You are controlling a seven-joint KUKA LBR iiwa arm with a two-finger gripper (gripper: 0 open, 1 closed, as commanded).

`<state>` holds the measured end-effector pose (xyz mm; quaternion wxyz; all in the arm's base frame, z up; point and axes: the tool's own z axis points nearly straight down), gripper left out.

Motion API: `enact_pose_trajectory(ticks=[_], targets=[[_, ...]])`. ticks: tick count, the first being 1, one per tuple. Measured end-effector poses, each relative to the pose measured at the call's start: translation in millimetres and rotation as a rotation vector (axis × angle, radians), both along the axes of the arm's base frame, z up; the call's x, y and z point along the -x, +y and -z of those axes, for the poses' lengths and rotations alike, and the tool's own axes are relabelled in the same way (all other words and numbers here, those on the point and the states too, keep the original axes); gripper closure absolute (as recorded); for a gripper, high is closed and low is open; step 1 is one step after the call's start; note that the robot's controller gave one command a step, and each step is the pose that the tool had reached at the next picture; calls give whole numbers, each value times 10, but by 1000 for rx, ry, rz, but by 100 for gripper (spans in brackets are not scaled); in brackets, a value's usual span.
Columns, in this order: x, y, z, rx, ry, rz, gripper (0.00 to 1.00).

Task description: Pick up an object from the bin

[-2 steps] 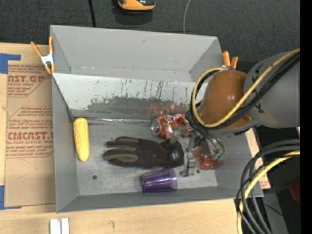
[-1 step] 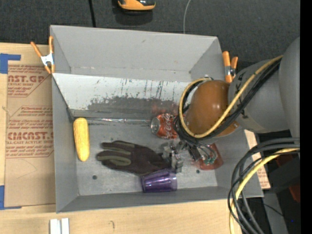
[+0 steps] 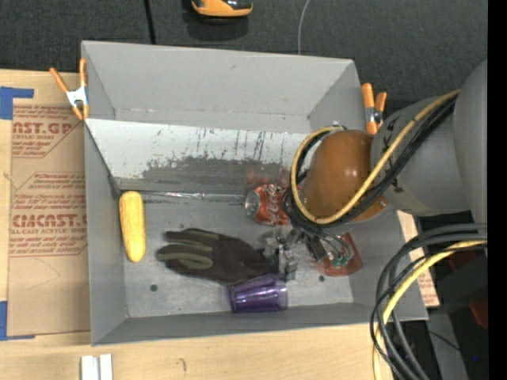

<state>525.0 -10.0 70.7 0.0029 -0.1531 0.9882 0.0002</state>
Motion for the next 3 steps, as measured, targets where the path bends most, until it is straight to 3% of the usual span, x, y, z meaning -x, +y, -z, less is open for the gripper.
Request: enact_pose_trajectory(ticks=[1,2,3], targets=[[59,-135,-341,0,7,-17,100],[-97,-14,-705,1,5,11,100],[-120,-47,-1906,1,2,-41,100]])
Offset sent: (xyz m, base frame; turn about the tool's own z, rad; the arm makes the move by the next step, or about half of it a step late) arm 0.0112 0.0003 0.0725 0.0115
